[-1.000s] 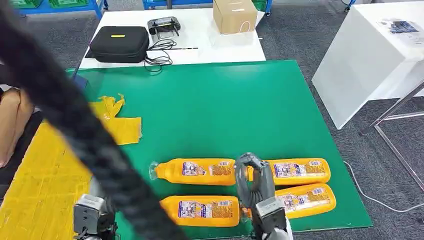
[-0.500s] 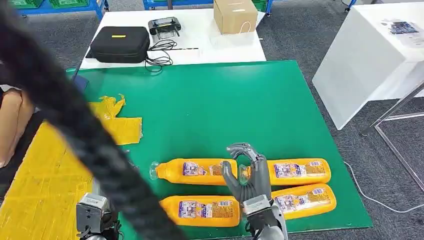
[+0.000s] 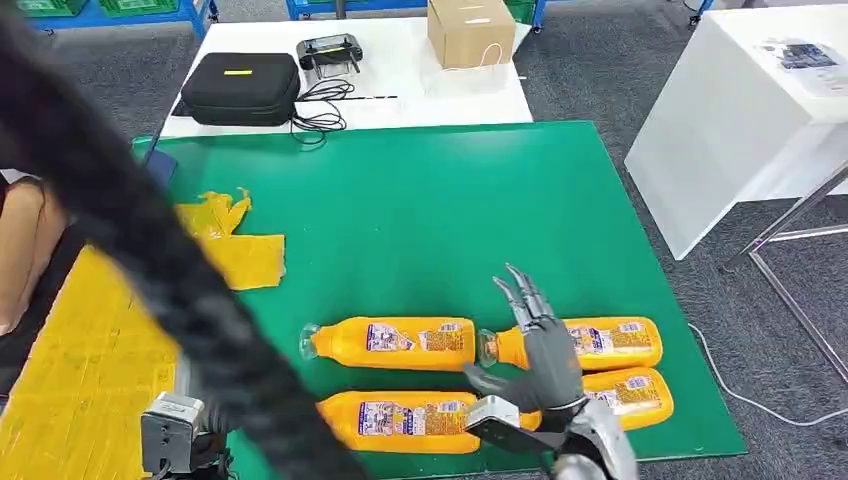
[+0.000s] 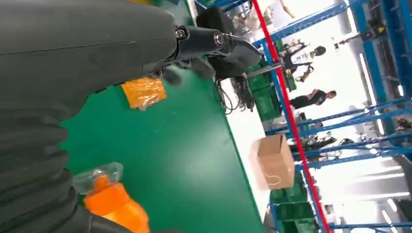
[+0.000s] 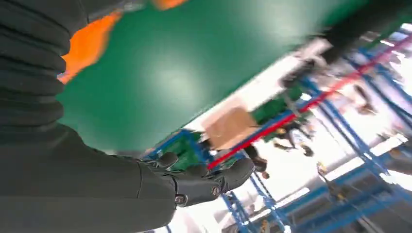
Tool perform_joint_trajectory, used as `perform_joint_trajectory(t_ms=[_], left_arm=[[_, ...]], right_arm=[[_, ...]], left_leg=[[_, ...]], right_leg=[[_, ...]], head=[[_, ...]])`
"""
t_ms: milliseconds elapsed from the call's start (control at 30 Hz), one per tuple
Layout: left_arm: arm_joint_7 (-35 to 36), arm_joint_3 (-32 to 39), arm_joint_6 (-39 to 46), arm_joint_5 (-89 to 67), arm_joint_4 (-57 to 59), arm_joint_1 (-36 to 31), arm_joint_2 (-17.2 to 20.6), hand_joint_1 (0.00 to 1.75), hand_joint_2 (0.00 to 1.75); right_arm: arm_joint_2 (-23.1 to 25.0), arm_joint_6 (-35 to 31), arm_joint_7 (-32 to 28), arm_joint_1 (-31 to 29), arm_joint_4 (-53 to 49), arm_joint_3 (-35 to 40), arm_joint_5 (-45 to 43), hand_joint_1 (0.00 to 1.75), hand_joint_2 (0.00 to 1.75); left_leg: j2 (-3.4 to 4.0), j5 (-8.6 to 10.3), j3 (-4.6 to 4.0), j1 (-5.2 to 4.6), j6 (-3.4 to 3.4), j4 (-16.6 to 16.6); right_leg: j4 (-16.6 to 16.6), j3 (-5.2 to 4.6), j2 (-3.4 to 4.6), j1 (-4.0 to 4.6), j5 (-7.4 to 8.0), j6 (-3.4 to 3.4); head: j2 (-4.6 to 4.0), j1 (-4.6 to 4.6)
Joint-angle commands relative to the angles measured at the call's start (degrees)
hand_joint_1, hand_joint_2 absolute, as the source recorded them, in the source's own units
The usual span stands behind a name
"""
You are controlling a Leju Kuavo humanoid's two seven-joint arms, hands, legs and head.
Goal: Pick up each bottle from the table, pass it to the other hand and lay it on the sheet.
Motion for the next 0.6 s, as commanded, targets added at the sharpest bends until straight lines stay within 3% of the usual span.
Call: perform_joint_trajectory(t_ms=[33, 367, 600], left_arm=[[1.16, 2.48, -1.12, -1.28, 1.89, -0.11, -1.6, 0.0, 1.75], [1.85, 2.23, -1.44, -2.34, 3.45, -0.38, -1.64, 0.0, 1.75], [2.12, 1.9, -2.68, -2.11, 5.06, -0.73, -1.64, 0.0, 1.75]], right_arm=[[-6.25, 2.45, 0.33, 2.58, 0.47, -13.49, 1.8, 0.0, 1.75], [-7.16, 2.91, 1.92, 2.28, 2.4, -17.16, 5.42, 0.0, 1.75], [-10.43, 5.18, 2.77, 1.17, 6.38, -17.39, 10.08, 0.0, 1.75]], left_leg=[[-0.1, -0.06, 0.14, 0.0, 0.03, 0.0], [-0.06, -0.18, 0.36, 0.06, 0.06, 0.02], [0.02, -0.12, 0.33, 0.0, 0.07, -0.04]], right_leg=[[-0.06, 0.21, -0.15, 0.01, -0.08, -0.01], [-0.13, 0.45, -0.16, 0.05, -0.13, -0.03], [-0.16, 0.39, -0.07, 0.03, -0.06, -0.01]], head=[[0.0, 0.0], [0.0, 0.0], [0.0, 0.0]])
